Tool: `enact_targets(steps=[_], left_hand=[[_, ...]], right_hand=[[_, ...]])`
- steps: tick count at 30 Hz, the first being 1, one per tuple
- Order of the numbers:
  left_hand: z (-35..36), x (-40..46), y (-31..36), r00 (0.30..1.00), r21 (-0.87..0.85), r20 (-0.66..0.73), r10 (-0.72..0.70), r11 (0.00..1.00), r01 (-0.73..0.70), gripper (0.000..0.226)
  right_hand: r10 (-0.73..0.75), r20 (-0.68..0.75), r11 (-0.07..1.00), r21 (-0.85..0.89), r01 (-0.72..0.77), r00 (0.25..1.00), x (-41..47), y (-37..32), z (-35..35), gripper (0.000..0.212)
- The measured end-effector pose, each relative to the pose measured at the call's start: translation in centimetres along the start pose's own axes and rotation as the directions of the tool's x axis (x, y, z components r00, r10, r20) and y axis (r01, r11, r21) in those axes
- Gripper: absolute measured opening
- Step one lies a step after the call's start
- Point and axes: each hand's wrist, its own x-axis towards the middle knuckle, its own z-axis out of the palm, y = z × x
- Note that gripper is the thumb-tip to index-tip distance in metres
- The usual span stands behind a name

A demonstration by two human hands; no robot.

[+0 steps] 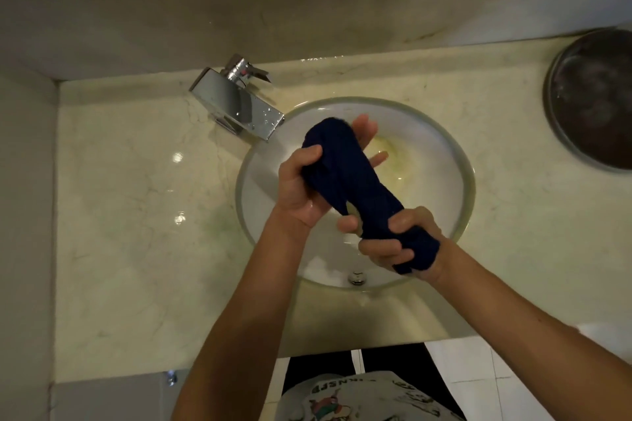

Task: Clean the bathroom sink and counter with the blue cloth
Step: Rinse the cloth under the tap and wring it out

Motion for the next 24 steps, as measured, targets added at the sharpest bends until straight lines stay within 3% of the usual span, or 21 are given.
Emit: enact_targets(steps=[3,5,7,8,10,12,14,17,21,24], left_hand=[[0.3,0.3,1.2,0.998,0.084,-0.059,-0.017,0.996,0.022,0.045],[0.1,1.0,1.3,0.971,0.337,-0.236,-0.047,0.933,0.128,0.034],[-0.2,1.9,0.6,0.885,0.526,-0.462,0.059,0.822,0.220,0.019],[-0.6,2.5,0.1,0.831,0.573,-0.540,0.134,0.781,0.246,0.014],[-2.0,3.8,-0.8,0.742,0.677,-0.615,0.267,0.662,0.322,0.012],[-4.1,5.2,-1.8,0.685,0.754,-0.642,0.344,0.449,0.480,0.012],[-5.7,5.8,-2.8,0.642,0.746,-0.659,0.391,0.238,0.622,0.015],[-6.7,5.8,-3.8,0.627,0.718,-0.654,0.423,0.088,0.690,0.016],[-6.5,5.3,-3.5,0.627,0.720,-0.634,0.453,0.050,0.693,0.014],[-5.4,5.3,-2.4,0.658,0.750,-0.637,0.401,0.127,0.649,0.017]], right_hand=[[0.053,-0.140,0.996,-0.065,-0.063,0.989,-0.3,-0.5,0.8,0.051],[0.029,-0.396,0.942,-0.296,-0.157,0.918,-0.1,-1.1,2.0,0.056],[-0.169,-0.679,0.715,-0.583,-0.385,0.714,1.2,-1.5,2.2,0.048],[-0.321,-0.740,0.577,-0.648,-0.498,0.591,2.2,-1.6,1.7,0.041],[-0.587,-0.692,0.357,-0.687,-0.633,0.420,4.1,-1.5,-0.8,0.032],[-0.693,-0.634,0.218,-0.637,-0.739,0.343,5.4,-1.1,-4.2,0.035],[-0.723,-0.619,0.149,-0.574,-0.805,0.307,6.1,-0.6,-7.1,0.039],[-0.761,-0.586,0.114,-0.545,-0.831,0.280,6.6,0.7,-9.1,0.042],[-0.767,-0.567,0.103,-0.571,-0.814,0.300,6.7,1.2,-8.4,0.040],[-0.737,-0.593,0.190,-0.642,-0.743,0.323,6.0,0.6,-6.8,0.036]])
